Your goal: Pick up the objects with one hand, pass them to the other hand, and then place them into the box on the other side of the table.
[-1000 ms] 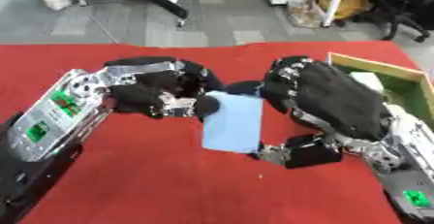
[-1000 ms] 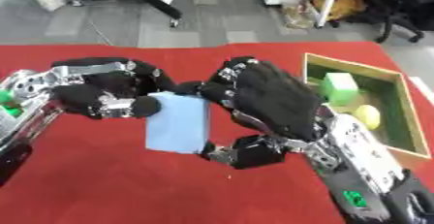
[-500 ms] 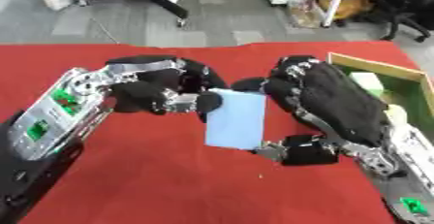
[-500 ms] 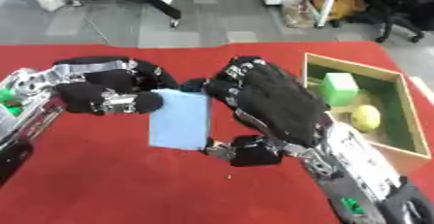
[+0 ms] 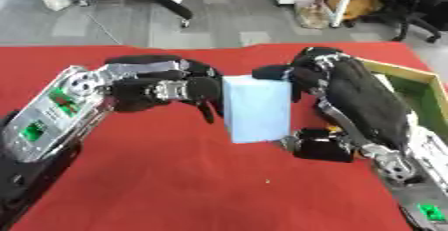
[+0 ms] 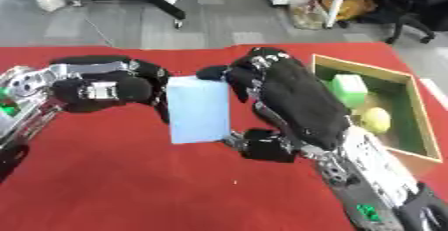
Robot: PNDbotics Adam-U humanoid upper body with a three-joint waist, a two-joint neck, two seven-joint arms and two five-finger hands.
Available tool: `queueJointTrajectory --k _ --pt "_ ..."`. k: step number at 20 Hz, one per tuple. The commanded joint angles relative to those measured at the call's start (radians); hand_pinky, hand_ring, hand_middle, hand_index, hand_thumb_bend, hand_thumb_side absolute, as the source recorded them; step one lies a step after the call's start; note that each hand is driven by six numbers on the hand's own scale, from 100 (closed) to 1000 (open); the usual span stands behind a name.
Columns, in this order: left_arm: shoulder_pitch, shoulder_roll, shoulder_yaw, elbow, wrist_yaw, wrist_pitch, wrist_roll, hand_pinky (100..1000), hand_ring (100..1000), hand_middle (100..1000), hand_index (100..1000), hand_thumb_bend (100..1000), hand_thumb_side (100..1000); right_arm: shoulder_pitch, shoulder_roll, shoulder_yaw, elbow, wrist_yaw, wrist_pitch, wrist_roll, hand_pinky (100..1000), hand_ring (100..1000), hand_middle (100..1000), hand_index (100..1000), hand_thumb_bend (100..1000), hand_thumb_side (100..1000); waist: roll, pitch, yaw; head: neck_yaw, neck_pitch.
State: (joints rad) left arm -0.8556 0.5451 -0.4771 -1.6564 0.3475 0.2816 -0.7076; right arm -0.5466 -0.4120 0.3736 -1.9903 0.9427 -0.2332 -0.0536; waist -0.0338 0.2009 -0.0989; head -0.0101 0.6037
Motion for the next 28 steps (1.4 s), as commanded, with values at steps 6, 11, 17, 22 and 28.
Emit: queueJointTrajectory --k 6,11,17,22,28 --pt "-0.004 0.077 0.093 0.098 -0.092 -0.163 0.016 753 788 752 821 664 778 -0.024 -0.099 -0.043 -0.01 -0.119 0.015 -0.07 562 369 283 553 404 179 0.01 -0.046 -0.006 -0.005 -0.004" --pt "0.043 0.118 0.208 0.171 -0.105 -0.218 0.123 747 783 747 820 616 797 -0.004 -0.205 -0.098 -0.01 -0.254 0.044 -0.083 565 363 276 547 401 182 0.006 -0.046 0.0 -0.022 -0.002" --pt "0.169 0.167 0.364 0.156 -0.054 -0.219 0.279 734 764 723 803 559 800 0.118 -0.34 -0.216 -0.01 -0.367 0.146 -0.091 580 357 266 548 397 187 0.002 -0.04 0.016 -0.054 -0.009" --pt "0.295 0.155 0.481 0.061 0.004 -0.217 0.397 727 757 713 796 533 771 0.221 -0.402 -0.31 0.029 -0.481 0.253 -0.039 618 374 281 571 379 193 -0.005 -0.035 0.03 -0.092 -0.013" --pt "0.414 0.093 0.571 -0.085 -0.006 -0.232 0.484 727 754 709 797 496 757 0.219 -0.446 -0.354 0.307 -0.689 0.209 0.059 657 400 311 614 314 189 -0.01 -0.04 0.052 -0.132 -0.002"
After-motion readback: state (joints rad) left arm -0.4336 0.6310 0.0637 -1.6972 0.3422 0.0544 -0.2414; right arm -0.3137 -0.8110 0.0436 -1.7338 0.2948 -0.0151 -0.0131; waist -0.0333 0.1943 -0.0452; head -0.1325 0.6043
